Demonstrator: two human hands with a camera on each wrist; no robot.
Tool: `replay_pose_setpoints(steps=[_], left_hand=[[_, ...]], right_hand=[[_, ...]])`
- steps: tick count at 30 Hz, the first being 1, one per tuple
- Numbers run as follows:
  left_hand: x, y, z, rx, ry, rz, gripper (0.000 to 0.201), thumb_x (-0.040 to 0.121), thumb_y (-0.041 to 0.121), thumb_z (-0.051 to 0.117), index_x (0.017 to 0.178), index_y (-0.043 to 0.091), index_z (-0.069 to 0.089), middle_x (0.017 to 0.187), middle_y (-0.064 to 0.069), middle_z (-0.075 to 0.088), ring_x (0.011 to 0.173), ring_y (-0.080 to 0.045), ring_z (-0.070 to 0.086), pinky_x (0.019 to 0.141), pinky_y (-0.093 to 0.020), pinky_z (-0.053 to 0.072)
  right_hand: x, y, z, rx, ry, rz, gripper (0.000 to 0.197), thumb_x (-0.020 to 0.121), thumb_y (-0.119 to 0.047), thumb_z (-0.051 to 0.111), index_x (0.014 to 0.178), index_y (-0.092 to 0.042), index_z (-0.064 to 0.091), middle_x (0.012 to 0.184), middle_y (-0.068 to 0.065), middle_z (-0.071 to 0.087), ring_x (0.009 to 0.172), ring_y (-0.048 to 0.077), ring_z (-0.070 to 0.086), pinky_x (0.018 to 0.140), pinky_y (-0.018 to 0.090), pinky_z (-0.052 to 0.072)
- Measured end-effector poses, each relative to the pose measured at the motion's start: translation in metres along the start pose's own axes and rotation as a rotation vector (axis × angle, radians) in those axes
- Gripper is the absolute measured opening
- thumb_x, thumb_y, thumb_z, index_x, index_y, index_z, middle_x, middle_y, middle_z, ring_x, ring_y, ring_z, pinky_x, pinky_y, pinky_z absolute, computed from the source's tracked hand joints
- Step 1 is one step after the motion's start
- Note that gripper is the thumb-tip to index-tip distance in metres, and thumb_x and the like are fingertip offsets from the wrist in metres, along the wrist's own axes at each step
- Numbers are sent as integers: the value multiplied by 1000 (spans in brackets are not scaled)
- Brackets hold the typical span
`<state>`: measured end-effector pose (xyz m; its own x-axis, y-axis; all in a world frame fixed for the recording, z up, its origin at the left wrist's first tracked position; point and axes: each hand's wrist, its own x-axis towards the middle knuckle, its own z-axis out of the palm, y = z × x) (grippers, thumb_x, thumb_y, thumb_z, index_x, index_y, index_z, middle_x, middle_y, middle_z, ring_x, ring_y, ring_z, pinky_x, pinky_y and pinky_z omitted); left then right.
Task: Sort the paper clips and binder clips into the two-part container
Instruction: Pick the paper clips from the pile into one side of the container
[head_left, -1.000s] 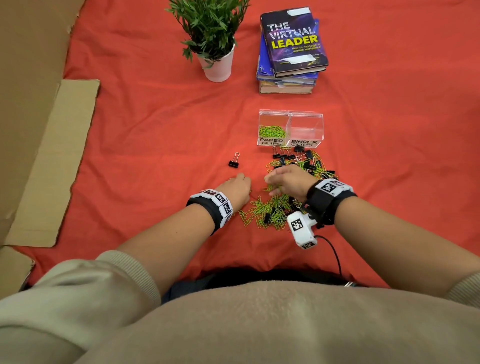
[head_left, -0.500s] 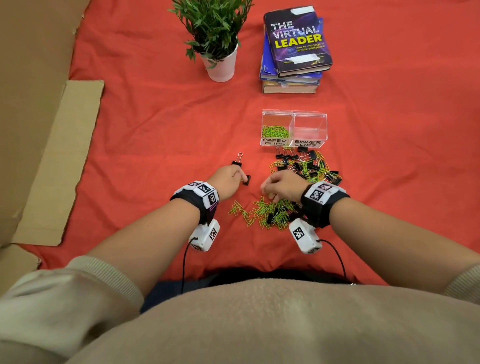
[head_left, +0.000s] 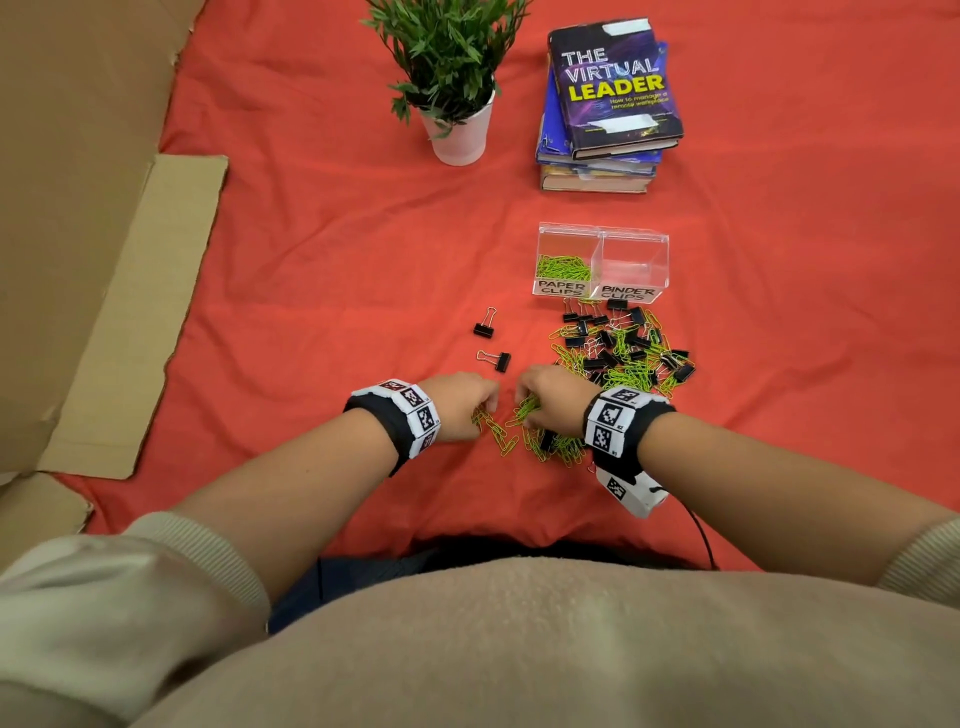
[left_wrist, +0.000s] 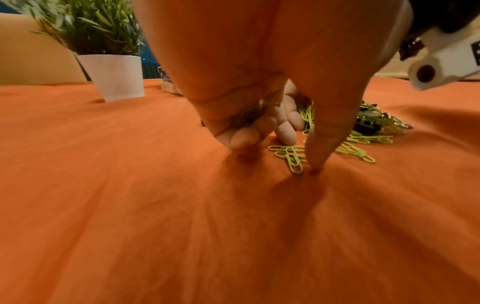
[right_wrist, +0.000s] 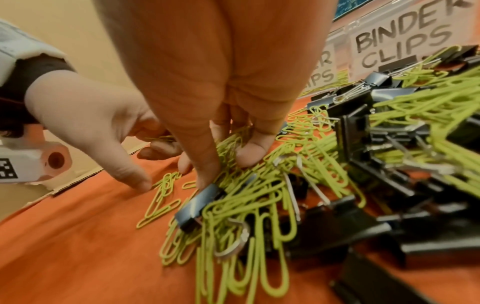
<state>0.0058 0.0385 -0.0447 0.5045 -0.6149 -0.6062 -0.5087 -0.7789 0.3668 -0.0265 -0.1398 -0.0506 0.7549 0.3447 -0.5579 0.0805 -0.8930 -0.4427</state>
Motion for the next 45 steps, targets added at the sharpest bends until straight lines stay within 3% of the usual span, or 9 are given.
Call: replay_pose_setpoints(steps=[3,8,13,17,24,29,37,41,45], left_hand=[[1,0,-1,69,-12,10,25,82,19,66,105,18,56,111,-4,56,102,-24,55,83,-35,45],[5,-2,-2,94,-19,-14,20,86,24,65,103,15,58,113,-6,55,104,-27,56,83,-35,43],[8,2,1,115,-51,-62,23,94,28,54,105,8,56,117,-10,54,107,-31,56,87,-40,45],[9,5,-3,74,-17,-75,31,100,29,44,110,1,52,117,-16,51,105,-34,56,87,-40,43],[23,13,-40,-241,191,-143,25,97,25,52,97,1,58,102,-19,66,93,-31,61,74,-30,42],[53,25,-76,-413,388,-199,19,94,27,56,80,17,49,83,1,57,68,-14,51,58,-26,40],[110,59,-129,-356,524,-173,10,94,22,56,90,14,52,101,-9,63,81,-22,56,72,-30,46],[114,62,-121,-263,496,-134,32,93,23,57,121,8,54,126,-11,57,116,-26,54,98,-35,43],[92,64,-95,-127,560,3,21,90,19,57,111,16,58,120,-1,54,113,-19,50,100,-34,42]], right_hand=[[0,3,-2,44,4,51,27,81,-23,71,106,-15,64,109,4,62,99,21,58,83,27,46],[-6,13,-35,413,13,182,10,80,-20,73,89,-19,70,85,2,70,65,11,58,60,26,50],[0,31,-91,697,240,243,10,79,-24,74,87,-18,70,87,3,71,66,12,58,70,29,54],[24,38,-127,667,478,321,9,80,-17,74,82,-12,66,75,3,65,55,10,52,45,17,45],[47,40,-131,238,447,298,34,85,-12,65,119,-15,63,121,7,64,111,23,60,94,31,47],[17,43,-114,317,615,239,21,89,-9,55,106,-12,67,105,5,67,93,18,62,84,30,52],[-41,54,-37,119,225,161,11,83,-13,58,90,-16,66,88,-4,57,80,13,54,79,33,53],[-43,59,-20,62,190,148,18,84,-17,61,102,-14,65,95,-2,47,89,11,43,78,25,42],[-35,59,-16,99,257,152,14,85,-13,60,99,-13,65,97,0,51,91,16,52,75,24,40]])
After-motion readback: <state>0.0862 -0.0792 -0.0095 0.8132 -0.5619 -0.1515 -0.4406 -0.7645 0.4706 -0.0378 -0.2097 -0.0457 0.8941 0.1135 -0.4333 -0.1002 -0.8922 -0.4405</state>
